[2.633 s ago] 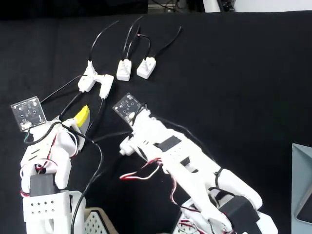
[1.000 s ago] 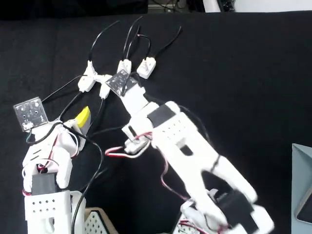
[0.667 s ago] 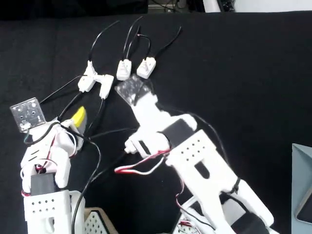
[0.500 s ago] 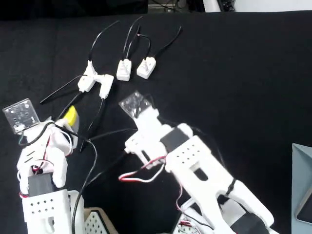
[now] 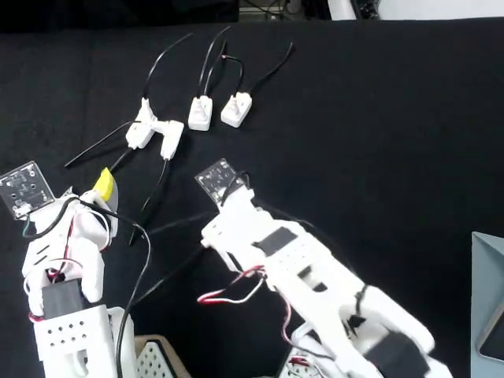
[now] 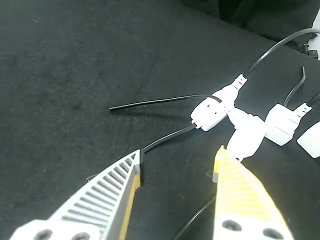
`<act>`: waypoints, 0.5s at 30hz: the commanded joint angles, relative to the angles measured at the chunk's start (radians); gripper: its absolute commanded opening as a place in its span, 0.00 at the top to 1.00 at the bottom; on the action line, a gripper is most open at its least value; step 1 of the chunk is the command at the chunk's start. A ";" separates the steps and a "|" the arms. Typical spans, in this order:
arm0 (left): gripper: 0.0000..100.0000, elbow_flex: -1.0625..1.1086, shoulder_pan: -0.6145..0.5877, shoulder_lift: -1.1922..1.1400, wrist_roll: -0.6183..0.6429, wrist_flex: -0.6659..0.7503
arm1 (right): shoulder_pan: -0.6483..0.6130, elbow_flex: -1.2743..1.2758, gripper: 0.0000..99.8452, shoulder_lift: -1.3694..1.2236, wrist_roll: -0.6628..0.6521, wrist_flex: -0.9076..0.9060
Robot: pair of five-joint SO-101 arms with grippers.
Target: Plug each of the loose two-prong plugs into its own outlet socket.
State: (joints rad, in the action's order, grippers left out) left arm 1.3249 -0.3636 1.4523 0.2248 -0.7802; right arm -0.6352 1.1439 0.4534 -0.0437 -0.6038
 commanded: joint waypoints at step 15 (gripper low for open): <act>0.77 -0.007 -0.012 0.008 0.008 0.017 | 0.034 -0.473 0.98 -0.464 0.008 0.222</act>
State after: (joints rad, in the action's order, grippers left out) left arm 1.3249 -0.3636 1.4523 0.2248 -0.7802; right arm -0.6306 0.7449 -0.0130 -0.0391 -0.4089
